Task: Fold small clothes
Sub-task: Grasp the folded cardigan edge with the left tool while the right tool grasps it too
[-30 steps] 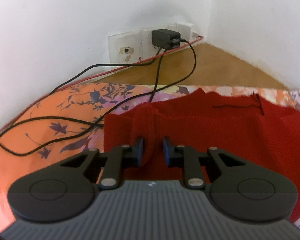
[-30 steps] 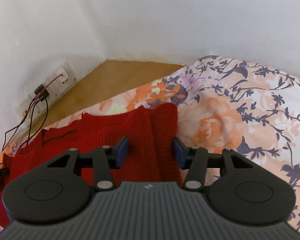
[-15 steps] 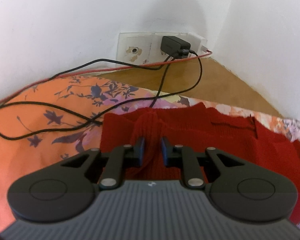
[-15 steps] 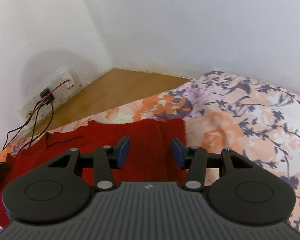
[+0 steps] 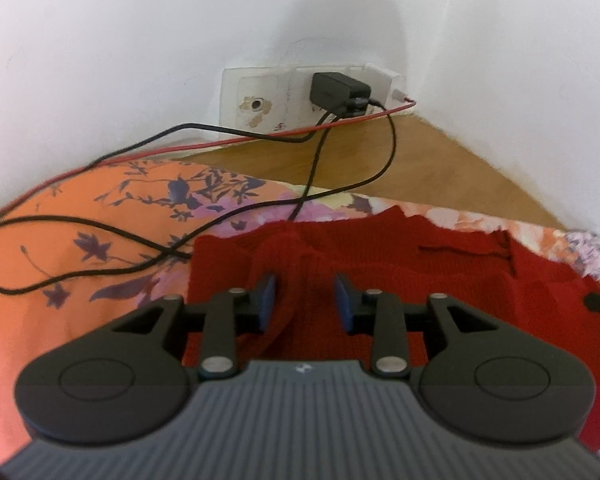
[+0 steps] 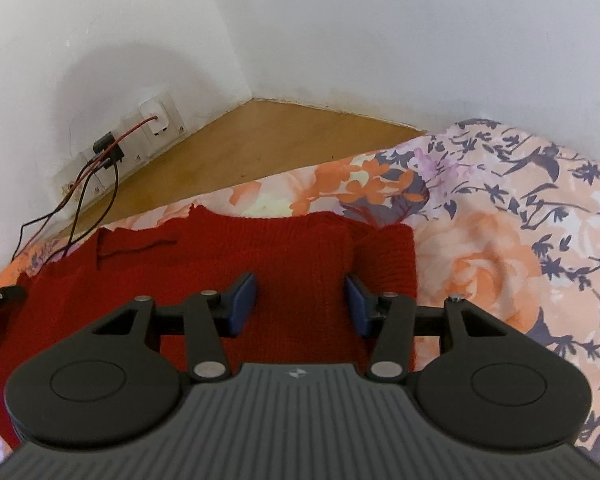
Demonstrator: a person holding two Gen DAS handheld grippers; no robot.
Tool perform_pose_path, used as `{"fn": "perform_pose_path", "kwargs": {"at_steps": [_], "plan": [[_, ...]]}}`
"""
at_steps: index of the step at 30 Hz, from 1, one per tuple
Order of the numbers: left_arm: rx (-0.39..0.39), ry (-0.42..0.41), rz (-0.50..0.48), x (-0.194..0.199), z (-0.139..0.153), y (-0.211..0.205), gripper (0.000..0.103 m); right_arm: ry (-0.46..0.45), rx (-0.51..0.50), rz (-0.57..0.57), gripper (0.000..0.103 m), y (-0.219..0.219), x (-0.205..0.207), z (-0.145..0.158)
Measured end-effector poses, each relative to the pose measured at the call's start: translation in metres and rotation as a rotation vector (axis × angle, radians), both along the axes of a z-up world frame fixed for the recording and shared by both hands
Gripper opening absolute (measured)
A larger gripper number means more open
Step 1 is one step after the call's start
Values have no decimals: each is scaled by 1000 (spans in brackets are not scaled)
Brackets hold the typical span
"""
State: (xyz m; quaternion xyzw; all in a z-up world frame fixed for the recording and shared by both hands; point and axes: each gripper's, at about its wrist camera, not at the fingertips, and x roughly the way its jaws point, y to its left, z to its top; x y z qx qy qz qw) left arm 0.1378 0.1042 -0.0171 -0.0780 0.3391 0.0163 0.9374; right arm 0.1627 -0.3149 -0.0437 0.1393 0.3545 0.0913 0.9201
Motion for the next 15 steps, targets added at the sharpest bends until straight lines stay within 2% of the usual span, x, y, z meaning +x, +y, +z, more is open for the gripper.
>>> {"fn": "perform_pose_path", "kwargs": {"at_steps": [2,5,7,11,12,13,15], "plan": [[40,-11,14,-2,1,-1,35,-8,3,0,57,0,0,-2],[79,-8,43,-2,-1,1,51,-18,6,1,57,-1,-1,-3],[82,8,41,1,-4,2,51,-19,14,-1,57,-2,-1,-4],[22,4,-17,2,-7,1,49,-25,0,-13,54,1,-2,-3],[29,-1,-14,1,-6,-1,43,-30,-12,-17,47,3,-3,-2],[43,-6,-8,0,-5,-3,22,-40,-24,-19,42,5,-5,-1],[47,-5,-2,-2,-1,-2,15,-45,-43,-38,14,8,-10,3]]}}
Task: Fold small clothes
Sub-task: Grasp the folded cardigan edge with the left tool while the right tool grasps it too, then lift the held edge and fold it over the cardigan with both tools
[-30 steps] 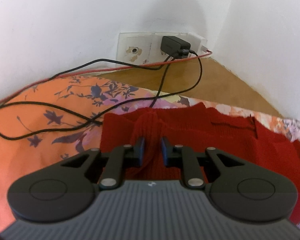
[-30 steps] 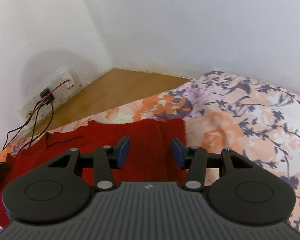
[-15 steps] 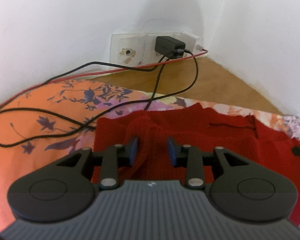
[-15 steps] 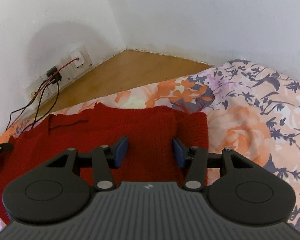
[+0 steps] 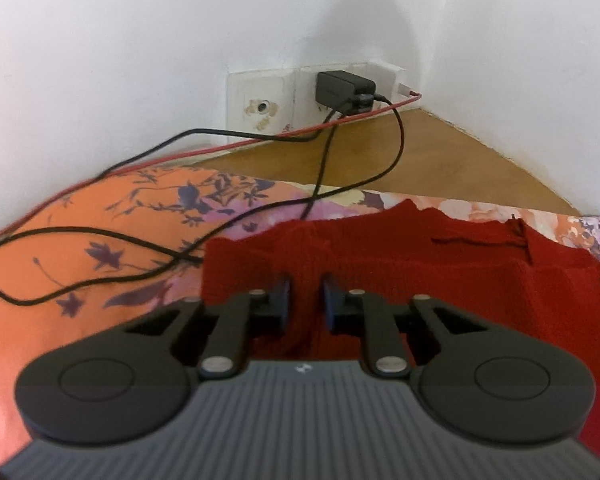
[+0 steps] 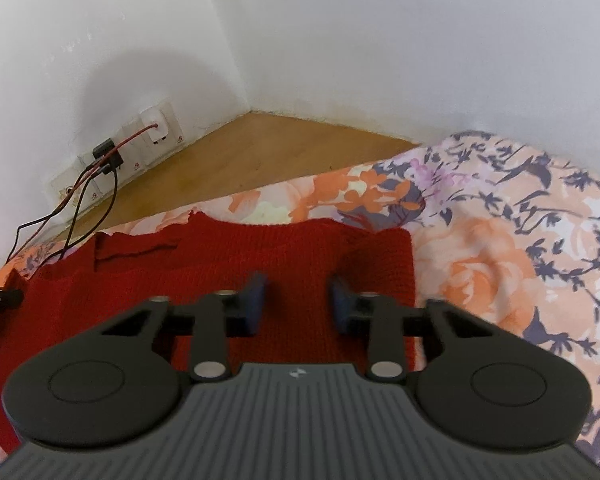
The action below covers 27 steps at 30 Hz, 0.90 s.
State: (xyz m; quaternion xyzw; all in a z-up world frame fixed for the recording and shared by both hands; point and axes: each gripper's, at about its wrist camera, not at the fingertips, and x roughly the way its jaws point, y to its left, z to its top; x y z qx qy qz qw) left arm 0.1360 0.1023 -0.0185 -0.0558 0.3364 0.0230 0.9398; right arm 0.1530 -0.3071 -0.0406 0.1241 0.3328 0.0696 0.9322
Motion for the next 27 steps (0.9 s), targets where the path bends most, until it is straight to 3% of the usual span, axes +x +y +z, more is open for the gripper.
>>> {"fn": "perform_pose_path", "kwargs": {"at_steps": [1,3,8,10,13,17,20,21,24,27], "plan": [[-25,-4,-4,-2,3,2,14,20,17,-18,13,-2,0,3],[-54,-22,-12,-6,13,7,13,47,147,-44,11,-11,-1,9],[-128,-98,0,-6,42,20,13,-19,300,-74,11,-33,-1,42],[-150,-122,-2,0,49,24,13,-65,290,-64,11,-34,3,52],[-126,-125,-13,18,47,27,13,-71,249,-85,11,-30,17,52],[-102,-55,-21,41,22,28,14,-15,144,-100,11,-16,38,29],[-34,-20,-27,46,4,24,16,53,77,-90,12,-6,46,6],[-9,-16,-42,46,0,22,18,85,84,-113,12,-5,47,-3],[49,-27,-58,42,-2,20,29,68,132,-149,15,-10,42,-12],[50,-31,-45,39,3,23,37,81,159,-170,20,-17,40,-11]]}}
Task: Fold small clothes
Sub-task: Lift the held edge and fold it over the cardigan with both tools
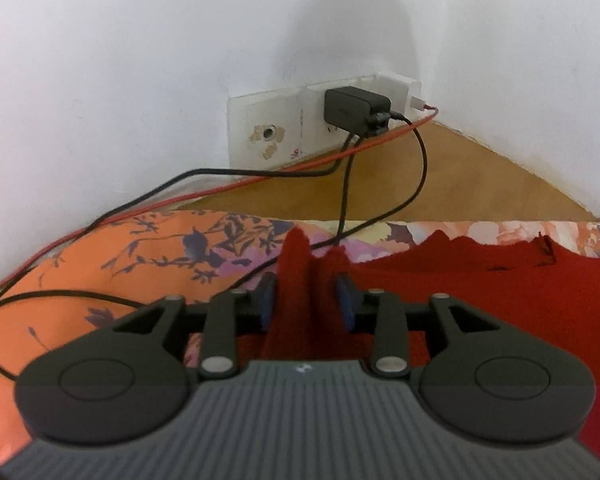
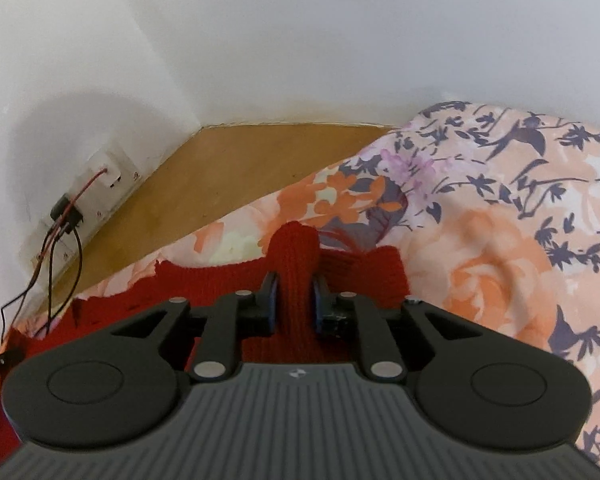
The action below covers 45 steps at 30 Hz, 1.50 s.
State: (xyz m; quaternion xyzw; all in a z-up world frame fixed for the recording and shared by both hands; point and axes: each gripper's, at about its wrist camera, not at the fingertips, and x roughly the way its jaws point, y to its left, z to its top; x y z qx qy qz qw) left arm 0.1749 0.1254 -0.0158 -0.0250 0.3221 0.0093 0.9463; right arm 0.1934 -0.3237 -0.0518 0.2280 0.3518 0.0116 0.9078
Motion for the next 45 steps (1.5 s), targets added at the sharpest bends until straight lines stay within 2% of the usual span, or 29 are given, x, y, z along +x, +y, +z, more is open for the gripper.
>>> {"fn": "perform_pose_path", "kwargs": {"at_steps": [1,6,9,14,17,20,23,25,27,32,39,45], "plan": [[-6,-2,3,-2,2,2,37,0,-2,-11,22,0,-1,2],[-1,-39,46,-17,17,10,36,-57,23,-107,51,-9,-26,19],[-48,-49,62,-29,25,18,36,-91,64,-110,55,-12,-49,30],[-83,-42,62,-42,27,24,36,-134,247,-104,66,-8,-88,43],[-104,-21,56,-48,20,26,36,-150,250,-62,67,6,-104,49],[-142,8,53,-54,7,29,36,-123,179,-22,67,20,-112,47],[-153,59,97,-56,-8,34,38,-52,103,-61,67,27,-113,34],[-168,77,134,-60,-16,40,38,-21,56,-132,65,25,-117,22],[-215,72,144,-67,-18,46,38,-50,63,-159,65,22,-122,15],[-198,66,115,-81,-13,48,38,-55,23,-178,67,35,-132,21],[-198,83,80,-103,-1,53,36,-72,122,-223,70,24,-162,31],[-184,118,44,-123,18,50,37,-91,115,-212,75,16,-183,43]]}}
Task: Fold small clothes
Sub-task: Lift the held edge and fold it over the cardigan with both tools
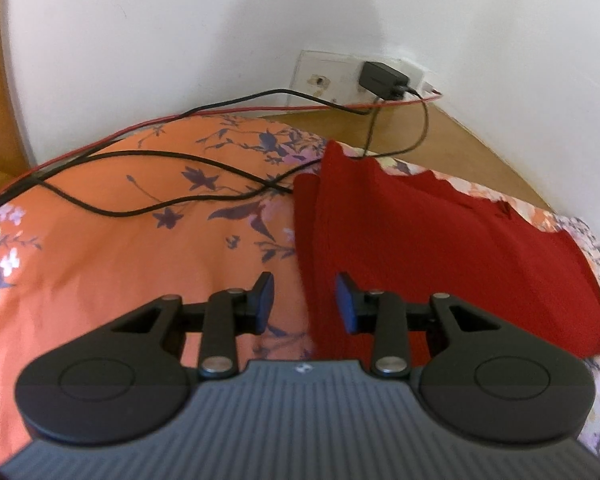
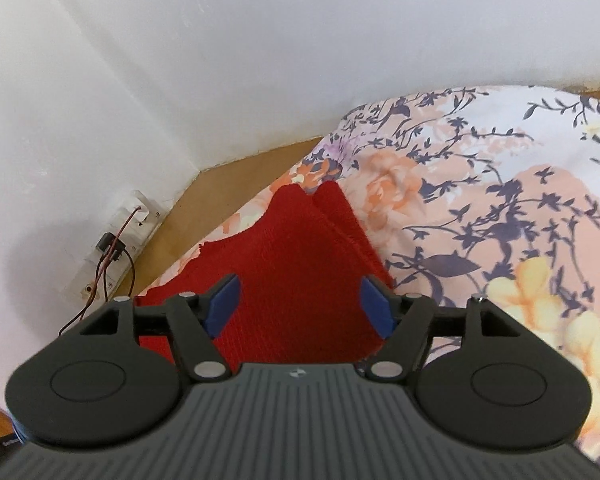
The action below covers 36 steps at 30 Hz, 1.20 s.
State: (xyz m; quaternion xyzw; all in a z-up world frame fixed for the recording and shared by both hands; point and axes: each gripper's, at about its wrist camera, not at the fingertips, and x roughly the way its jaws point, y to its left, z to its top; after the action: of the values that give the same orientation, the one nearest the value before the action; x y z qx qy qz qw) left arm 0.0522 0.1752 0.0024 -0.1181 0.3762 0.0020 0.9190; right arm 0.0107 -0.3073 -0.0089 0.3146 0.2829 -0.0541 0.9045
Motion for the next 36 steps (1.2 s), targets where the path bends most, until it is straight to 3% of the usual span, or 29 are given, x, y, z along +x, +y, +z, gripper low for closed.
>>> {"fn": "perform_pose_path", "kwargs": {"at_steps": [9,17,25,36], "plan": [[30,68,-116,-1,15,-42,37,63,-41,41,81,-25,12,0],[23,118,-156,5,17,-94,37,115,22,198,83,-48,42,-17],[74,170,-177,4,9,-132,37,166,103,322,83,-59,70,-47],[100,224,-112,9,0,-150,37,87,222,440,86,-68,92,-60]]}}
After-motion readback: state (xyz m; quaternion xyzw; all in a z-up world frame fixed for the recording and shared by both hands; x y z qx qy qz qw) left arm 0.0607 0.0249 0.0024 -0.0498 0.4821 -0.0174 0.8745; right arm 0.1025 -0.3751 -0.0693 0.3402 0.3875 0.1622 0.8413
